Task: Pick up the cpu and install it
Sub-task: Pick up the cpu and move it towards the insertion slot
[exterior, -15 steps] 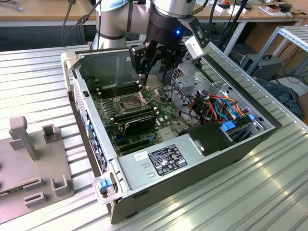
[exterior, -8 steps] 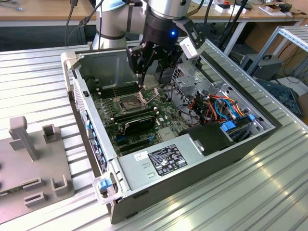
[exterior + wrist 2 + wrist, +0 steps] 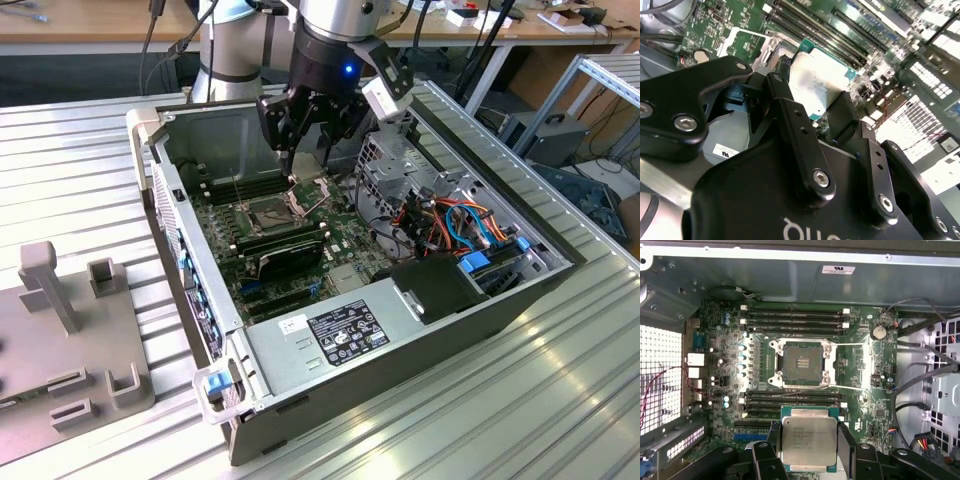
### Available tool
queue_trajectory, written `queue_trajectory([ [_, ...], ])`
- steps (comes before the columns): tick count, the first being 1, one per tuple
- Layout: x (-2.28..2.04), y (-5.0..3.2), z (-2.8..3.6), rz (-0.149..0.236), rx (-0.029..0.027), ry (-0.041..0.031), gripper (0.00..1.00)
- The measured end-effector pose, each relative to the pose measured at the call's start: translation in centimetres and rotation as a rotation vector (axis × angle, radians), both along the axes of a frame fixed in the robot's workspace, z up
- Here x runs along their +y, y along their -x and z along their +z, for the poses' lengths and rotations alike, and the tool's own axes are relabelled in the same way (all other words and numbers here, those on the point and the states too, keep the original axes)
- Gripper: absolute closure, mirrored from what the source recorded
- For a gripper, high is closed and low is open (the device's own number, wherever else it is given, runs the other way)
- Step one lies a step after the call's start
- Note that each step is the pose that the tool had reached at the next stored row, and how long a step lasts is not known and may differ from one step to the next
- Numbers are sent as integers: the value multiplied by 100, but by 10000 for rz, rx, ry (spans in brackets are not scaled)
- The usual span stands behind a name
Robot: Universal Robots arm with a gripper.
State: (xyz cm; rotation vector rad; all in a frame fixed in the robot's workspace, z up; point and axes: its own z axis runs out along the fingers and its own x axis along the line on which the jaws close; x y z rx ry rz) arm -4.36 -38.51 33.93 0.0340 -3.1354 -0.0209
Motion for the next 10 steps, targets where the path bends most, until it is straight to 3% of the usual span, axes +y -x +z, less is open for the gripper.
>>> queue_trajectory([
  [2, 45, 0, -15, 0, 2, 2, 46],
  [4, 125, 0, -41, -1, 1, 1, 46],
  [10, 223, 0, -115, 0, 1, 1, 46],
])
